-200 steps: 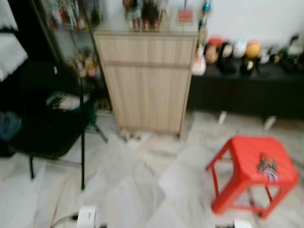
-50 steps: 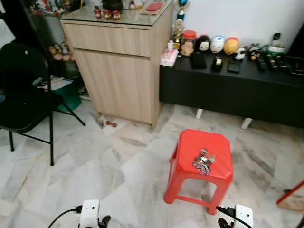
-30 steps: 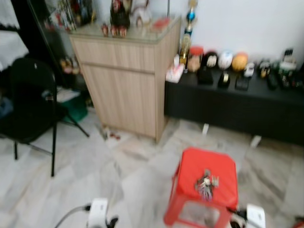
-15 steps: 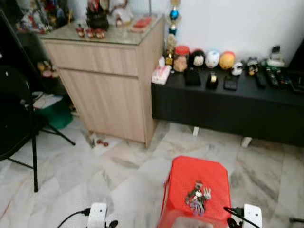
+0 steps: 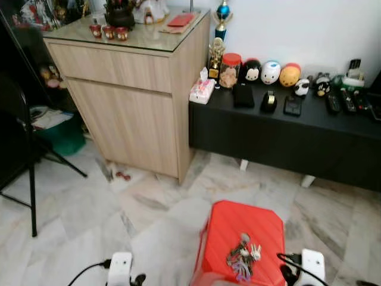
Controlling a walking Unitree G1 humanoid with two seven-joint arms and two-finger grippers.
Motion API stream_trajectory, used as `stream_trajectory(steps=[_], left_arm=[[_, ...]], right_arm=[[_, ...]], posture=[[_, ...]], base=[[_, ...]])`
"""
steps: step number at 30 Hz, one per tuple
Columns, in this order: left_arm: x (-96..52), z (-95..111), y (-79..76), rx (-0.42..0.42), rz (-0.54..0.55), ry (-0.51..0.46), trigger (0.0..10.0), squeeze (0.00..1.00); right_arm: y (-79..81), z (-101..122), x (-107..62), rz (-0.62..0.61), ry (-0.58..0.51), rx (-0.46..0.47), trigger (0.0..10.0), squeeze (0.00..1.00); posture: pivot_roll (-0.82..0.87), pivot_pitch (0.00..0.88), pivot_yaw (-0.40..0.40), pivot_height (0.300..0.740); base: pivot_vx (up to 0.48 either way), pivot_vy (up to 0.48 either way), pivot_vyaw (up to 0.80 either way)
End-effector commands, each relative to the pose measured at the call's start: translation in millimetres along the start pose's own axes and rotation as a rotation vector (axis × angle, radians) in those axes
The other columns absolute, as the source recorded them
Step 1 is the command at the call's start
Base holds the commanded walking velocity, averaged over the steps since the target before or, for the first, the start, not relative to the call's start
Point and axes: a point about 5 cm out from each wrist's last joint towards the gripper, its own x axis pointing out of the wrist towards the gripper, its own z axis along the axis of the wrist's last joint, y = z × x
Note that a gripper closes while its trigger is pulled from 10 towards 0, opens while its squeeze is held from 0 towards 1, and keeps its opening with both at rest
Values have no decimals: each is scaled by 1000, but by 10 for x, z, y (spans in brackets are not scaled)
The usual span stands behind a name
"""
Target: Hang keys on a hook
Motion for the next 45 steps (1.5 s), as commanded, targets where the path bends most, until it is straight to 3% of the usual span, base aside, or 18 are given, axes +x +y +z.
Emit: stream_trajectory(steps=[1, 7, 10, 12, 16, 24, 28, 36, 40, 45], left_arm=[[-13, -32, 45, -16, 19, 7, 10000, 0], [-17, -42, 54, -15, 20, 8, 10000, 0], [-21, -50, 65, -12, 22, 8, 10000, 0], [-23, -53, 68, -11, 21, 9, 10000, 0], [-24, -54, 70, -10, 21, 8, 10000, 0], [-23, -50, 70, -18, 24, 4, 10000, 0], [-25, -55, 77, -22, 27, 5, 10000, 0], [-28, -59, 87, -31, 39, 2, 10000, 0], [-35, -72, 109, -28, 44, 7, 10000, 0], [-35, -67, 113, -31, 41, 4, 10000, 0]], right_arm=[[-12, 3, -16, 7, -38, 13, 10000, 0], [46, 111, -5, 32, -128, 7, 10000, 0], [607, 628, 113, 138, -328, -14, 10000, 0], [707, 738, 102, 214, -381, -111, 10000, 0], [826, 857, 75, 279, -452, -138, 10000, 0], [918, 1064, 34, 291, -555, -181, 10000, 0], [1010, 1017, -7, 333, -575, -221, 10000, 0], [1059, 883, 37, 290, -496, -248, 10000, 0], [1056, 886, 63, 262, -464, -186, 10000, 0], [1075, 885, 81, 257, -436, -199, 10000, 0]], posture=[[85, 85, -13, 740], [84, 95, -6, 740], [78, 96, -2, 740], [70, 98, 3, 740], [65, 100, 5, 740], [65, 95, -1, 740], [57, 97, -10, 740], [64, 106, -6, 740], [59, 109, -2, 740], [53, 115, 13, 740]], base=[[0, 0, 0], [0, 0, 0], [0, 0, 0], [0, 0, 0], [0, 0, 0], [0, 0, 0], [0, 0, 0], [0, 0, 0], [0, 0, 0], [0, 0, 0]])
